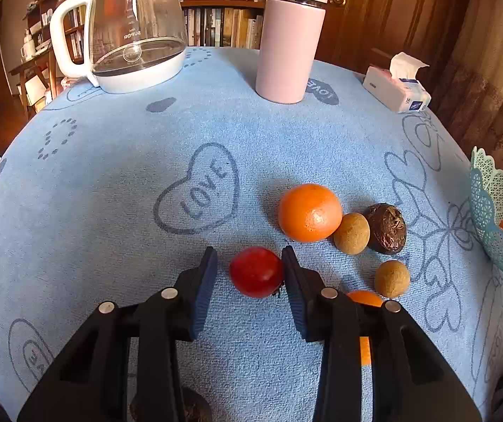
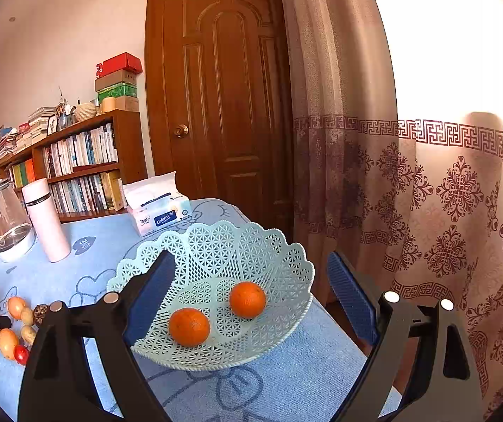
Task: Organize fruits
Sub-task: 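Grasp the red tomato with the left tool, then grasp the dark passion fruit with the right tool while the left tool holds the tomato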
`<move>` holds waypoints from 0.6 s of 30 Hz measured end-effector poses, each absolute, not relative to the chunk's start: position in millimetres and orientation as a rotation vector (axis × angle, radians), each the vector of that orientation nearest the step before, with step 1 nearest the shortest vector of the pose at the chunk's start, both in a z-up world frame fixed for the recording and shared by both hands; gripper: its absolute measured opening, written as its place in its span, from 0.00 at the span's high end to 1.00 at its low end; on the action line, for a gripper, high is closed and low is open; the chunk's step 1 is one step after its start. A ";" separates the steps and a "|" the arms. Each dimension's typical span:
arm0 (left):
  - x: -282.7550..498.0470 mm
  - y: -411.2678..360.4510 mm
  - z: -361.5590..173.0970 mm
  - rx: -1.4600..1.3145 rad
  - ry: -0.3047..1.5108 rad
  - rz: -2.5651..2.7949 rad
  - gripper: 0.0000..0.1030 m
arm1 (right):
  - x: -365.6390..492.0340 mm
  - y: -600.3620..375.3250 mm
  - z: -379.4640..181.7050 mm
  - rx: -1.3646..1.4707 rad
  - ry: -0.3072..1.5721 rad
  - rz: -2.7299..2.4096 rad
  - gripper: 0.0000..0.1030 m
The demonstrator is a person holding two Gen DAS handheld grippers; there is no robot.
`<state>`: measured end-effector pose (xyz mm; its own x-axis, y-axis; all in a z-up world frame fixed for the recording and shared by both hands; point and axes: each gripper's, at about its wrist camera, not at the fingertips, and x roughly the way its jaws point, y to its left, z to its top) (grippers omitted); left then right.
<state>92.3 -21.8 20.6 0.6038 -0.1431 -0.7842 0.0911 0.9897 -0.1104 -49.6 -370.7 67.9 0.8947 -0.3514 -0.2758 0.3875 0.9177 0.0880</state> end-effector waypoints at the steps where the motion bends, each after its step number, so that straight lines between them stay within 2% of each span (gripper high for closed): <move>1: 91.8 -21.5 20.7 -0.066 0.911 -0.141 0.71 | -49.5 -369.4 67.7 0.139 0.261 -0.382 0.13; 18: 67.9 -6.4 56.7 -0.093 0.753 -0.073 0.71 | -43.8 -352.0 65.9 0.057 0.269 -0.393 0.13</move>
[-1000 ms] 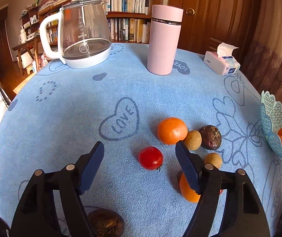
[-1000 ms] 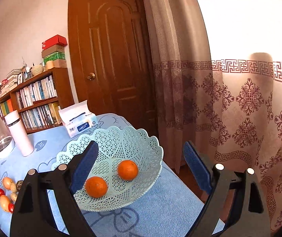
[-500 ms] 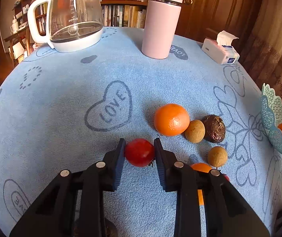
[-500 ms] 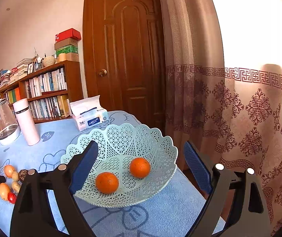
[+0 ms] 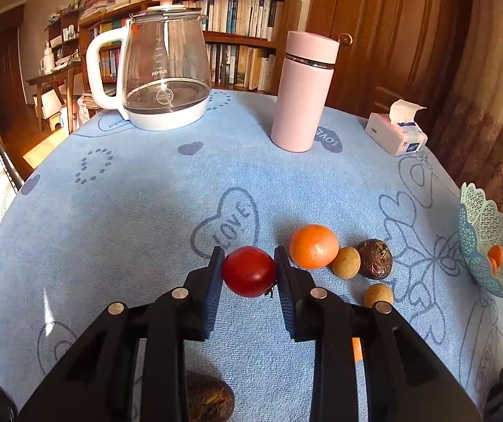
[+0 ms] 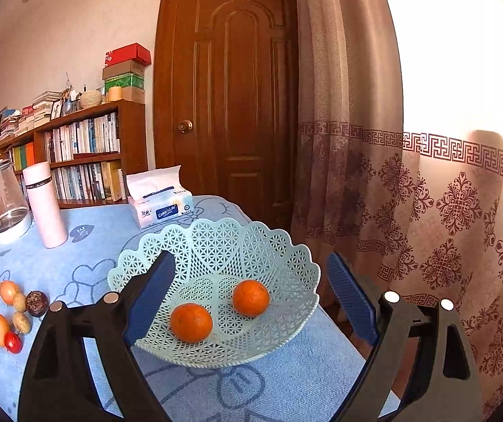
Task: Organize fruits
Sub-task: 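Grasp the dark passion fruit with the right tool while the left tool holds the tomato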
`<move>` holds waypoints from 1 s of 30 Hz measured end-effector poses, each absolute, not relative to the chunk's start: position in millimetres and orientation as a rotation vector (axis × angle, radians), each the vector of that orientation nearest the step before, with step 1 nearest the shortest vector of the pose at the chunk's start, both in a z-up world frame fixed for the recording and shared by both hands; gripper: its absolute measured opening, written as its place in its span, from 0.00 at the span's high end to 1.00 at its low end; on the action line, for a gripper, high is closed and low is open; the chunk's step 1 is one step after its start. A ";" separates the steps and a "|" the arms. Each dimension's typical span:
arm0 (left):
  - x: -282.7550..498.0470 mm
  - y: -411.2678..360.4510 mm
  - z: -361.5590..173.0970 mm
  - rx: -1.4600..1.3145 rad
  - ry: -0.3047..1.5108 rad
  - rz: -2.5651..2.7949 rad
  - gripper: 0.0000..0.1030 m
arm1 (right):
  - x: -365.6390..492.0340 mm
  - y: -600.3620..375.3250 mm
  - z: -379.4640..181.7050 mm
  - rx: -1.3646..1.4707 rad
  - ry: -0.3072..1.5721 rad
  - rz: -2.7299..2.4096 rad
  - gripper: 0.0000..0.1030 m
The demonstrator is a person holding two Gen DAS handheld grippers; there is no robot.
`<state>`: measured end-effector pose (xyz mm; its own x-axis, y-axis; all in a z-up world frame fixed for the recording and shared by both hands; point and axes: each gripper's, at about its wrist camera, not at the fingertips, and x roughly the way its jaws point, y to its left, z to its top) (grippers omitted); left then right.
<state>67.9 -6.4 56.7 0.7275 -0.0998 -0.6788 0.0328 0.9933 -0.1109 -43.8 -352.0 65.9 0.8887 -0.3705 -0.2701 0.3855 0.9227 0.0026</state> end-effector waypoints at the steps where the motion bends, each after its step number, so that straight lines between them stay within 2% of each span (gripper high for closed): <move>1: 66.2 -4.4 59.6 -0.096 0.742 -0.067 0.71 | -42.8 -349.7 65.8 0.044 0.271 -0.392 0.13; 8: 55.7 10.6 74.4 -0.123 0.678 -0.029 0.71 | -36.1 -320.5 75.8 0.019 0.291 -0.281 0.13; 20: 40.9 25.4 85.9 -0.161 0.632 -0.022 0.71 | -2.6 -226.0 72.6 0.045 0.472 0.111 0.15; 21: 40.2 25.5 86.5 -0.163 0.631 -0.023 0.71 | 1.6 -221.0 70.5 0.056 0.497 0.137 0.15; 23: 38.5 25.5 87.1 -0.166 0.629 -0.028 0.71 | 9.6 -211.7 64.1 0.069 0.548 0.178 0.25; 25: 38.7 25.6 87.4 -0.168 0.628 -0.032 0.71 | 19.6 -203.8 57.6 0.073 0.599 0.209 0.30; 30: 38.0 23.6 87.1 -0.169 0.630 -0.040 0.71 | 48.5 -187.2 43.9 0.076 0.708 0.265 0.36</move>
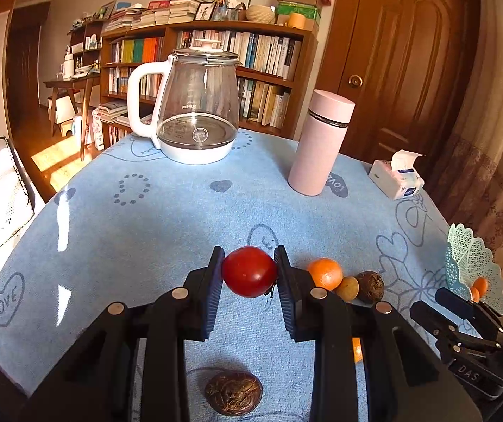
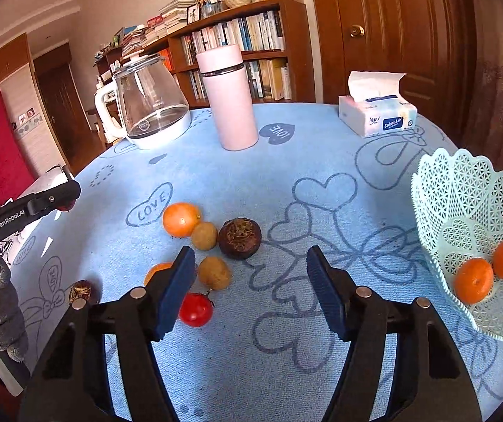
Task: Organize fruits
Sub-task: 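Grasp the dark passion fruit with the right tool while the left tool holds the tomato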
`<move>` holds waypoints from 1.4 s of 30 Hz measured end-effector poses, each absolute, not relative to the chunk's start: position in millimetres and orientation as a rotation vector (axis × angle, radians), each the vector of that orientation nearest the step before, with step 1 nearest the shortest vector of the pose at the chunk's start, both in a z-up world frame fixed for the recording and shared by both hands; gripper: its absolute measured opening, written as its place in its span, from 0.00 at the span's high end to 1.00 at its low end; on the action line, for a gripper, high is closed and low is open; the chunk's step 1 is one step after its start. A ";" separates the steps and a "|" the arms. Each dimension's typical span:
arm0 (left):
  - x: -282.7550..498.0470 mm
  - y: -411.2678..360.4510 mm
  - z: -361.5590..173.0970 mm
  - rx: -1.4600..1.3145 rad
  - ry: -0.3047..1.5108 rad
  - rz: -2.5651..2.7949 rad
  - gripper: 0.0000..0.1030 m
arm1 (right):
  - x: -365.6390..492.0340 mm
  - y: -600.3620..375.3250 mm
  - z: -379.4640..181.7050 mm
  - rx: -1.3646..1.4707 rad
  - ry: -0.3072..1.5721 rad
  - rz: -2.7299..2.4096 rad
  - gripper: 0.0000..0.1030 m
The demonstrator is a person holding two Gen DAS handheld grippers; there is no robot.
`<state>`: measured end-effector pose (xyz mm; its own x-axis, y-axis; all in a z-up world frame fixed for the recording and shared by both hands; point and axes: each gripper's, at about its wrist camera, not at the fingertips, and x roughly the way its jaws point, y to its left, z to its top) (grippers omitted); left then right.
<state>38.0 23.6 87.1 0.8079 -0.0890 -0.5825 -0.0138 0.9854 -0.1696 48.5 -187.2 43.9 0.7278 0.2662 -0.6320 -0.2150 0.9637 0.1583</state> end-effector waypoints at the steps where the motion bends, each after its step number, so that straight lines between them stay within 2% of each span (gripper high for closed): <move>1: 37.7 23.0 87.0 -0.168 0.630 -0.042 0.71 | 55.4 -186.1 40.8 0.082 0.729 0.277 0.39; 6: 38.1 22.5 85.1 -0.169 0.637 -0.051 0.71 | 87.8 -181.0 25.9 0.130 0.842 0.308 0.43; 17: 39.1 20.0 79.8 -0.165 0.654 -0.064 0.71 | 117.1 -169.0 11.4 0.096 0.925 0.297 0.43; 21: 39.9 19.0 78.4 -0.163 0.658 -0.066 0.71 | 121.9 -168.5 12.5 0.100 0.918 0.289 0.45; 25: 39.9 18.3 77.7 -0.162 0.660 -0.068 0.71 | 122.0 -172.5 11.6 0.114 0.923 0.296 0.53; 34: 40.2 17.2 76.1 -0.157 0.664 -0.071 0.71 | 122.5 -173.1 9.9 0.121 0.926 0.308 0.54; 37: 40.8 17.5 74.8 -0.156 0.668 -0.070 0.71 | 121.5 -174.0 9.8 0.135 0.925 0.325 0.61; 42: 41.2 17.7 74.5 -0.157 0.668 -0.067 0.71 | 116.4 -174.5 10.5 0.152 0.910 0.327 0.61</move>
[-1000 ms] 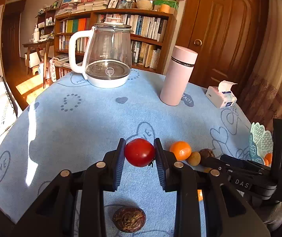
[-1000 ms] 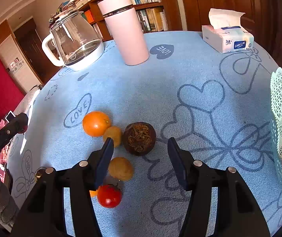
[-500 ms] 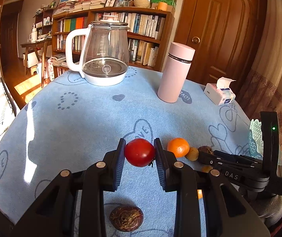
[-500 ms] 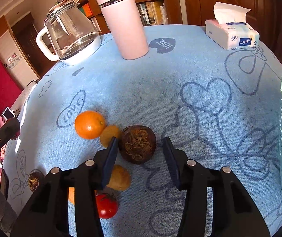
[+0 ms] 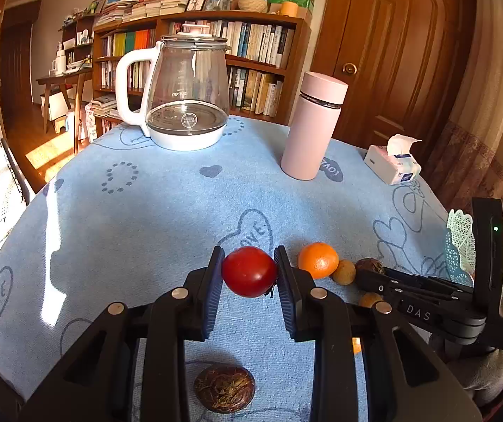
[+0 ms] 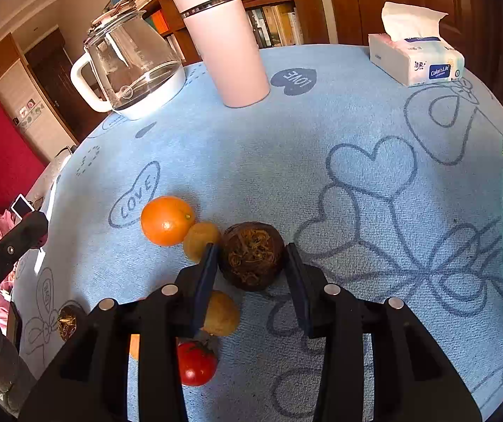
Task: Organize fruits
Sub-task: 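Grasp the dark passion fruit with the right tool while the left tool holds the tomato, then carry the passion fruit into the green basket and open the right tool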
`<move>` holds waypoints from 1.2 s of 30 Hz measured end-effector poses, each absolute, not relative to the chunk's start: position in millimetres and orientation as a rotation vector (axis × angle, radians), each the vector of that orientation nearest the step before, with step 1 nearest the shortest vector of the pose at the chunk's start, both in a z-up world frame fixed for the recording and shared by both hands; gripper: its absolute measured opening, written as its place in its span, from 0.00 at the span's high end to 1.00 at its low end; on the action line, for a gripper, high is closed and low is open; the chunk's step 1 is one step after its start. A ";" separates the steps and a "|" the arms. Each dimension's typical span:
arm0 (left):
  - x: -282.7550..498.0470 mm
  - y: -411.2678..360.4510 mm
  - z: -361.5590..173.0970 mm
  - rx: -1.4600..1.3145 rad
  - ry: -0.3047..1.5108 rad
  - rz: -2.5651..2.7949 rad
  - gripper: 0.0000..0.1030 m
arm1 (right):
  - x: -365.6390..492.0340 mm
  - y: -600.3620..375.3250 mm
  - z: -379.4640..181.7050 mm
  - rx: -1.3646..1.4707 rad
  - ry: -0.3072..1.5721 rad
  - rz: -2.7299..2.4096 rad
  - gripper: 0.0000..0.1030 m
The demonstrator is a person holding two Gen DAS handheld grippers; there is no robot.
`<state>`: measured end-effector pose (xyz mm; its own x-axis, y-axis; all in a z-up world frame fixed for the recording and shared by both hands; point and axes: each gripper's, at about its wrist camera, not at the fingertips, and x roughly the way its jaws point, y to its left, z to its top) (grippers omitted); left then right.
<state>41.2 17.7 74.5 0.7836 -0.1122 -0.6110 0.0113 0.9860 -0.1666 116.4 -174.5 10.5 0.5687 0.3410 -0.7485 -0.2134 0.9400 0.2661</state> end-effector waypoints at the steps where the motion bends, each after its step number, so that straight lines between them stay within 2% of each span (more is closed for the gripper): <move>1: 41.2 17.6 74.2 -0.157 0.668 -0.067 0.71 | 115.0 -175.4 10.9 0.159 0.903 0.326 0.61; 20: 39.7 12.8 71.4 -0.140 0.669 -0.070 0.71 | 70.3 -235.2 73.9 0.224 0.630 0.166 0.61; 36: 37.5 2.1 69.5 -0.111 0.671 -0.081 0.71 | 46.3 -350.1 72.0 0.429 0.606 -0.142 0.61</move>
